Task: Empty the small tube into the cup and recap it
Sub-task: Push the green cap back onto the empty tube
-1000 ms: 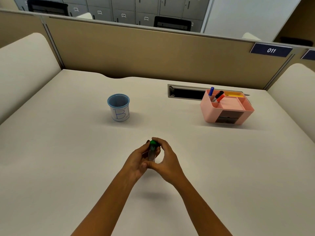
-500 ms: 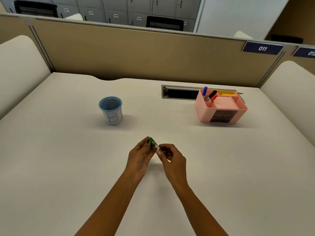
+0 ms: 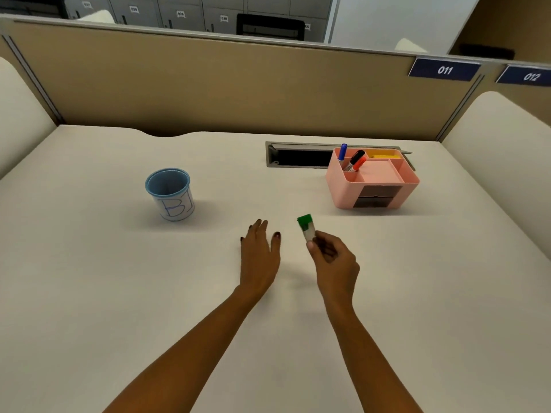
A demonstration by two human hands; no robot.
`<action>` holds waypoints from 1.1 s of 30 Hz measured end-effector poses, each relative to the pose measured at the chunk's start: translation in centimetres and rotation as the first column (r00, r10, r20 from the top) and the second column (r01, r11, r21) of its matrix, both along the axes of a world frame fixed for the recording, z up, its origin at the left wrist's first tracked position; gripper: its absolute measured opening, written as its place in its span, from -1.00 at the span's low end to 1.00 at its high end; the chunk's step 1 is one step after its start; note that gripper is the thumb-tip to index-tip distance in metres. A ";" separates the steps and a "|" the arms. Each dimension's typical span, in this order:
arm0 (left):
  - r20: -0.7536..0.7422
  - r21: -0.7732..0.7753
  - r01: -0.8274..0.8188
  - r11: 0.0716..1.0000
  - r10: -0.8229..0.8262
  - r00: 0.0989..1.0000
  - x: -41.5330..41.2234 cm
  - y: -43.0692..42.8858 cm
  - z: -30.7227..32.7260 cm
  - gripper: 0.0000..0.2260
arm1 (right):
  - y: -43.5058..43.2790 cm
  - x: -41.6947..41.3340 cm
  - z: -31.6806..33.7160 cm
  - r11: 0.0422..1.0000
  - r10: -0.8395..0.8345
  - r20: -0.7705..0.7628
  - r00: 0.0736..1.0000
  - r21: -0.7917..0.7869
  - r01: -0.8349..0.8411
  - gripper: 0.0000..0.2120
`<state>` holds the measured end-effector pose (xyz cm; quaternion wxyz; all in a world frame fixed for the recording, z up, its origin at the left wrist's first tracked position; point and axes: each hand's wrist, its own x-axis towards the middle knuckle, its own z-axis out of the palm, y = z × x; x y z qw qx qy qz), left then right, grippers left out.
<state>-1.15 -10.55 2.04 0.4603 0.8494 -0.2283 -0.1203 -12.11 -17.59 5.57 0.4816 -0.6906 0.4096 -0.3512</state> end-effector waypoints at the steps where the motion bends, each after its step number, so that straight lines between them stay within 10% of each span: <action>1: 0.087 0.082 0.041 0.996 -0.048 0.995 0.0 -0.5 -0.6 -0.52 | -0.7 -0.1 0.1 1.000 -0.018 0.000 1.000 -0.006 0.018 -0.70; 9: 0.392 0.455 0.068 0.888 -0.268 0.880 -0.3 -1.7 -4.0 -0.41 | -7.5 0.1 1.4 0.978 -0.193 0.038 0.980 -0.078 0.196 -0.71; 19: 0.410 0.490 0.046 0.871 -0.276 0.869 -0.5 -2.0 -4.6 -0.42 | -18.9 3.4 4.0 0.829 -0.469 0.099 0.878 -0.295 0.476 -0.72; 33: 0.405 0.489 0.041 0.871 -0.268 0.874 -0.4 -2.1 -4.7 -0.41 | -25.6 6.3 2.0 0.773 -0.550 -0.200 0.811 -0.490 0.403 -0.70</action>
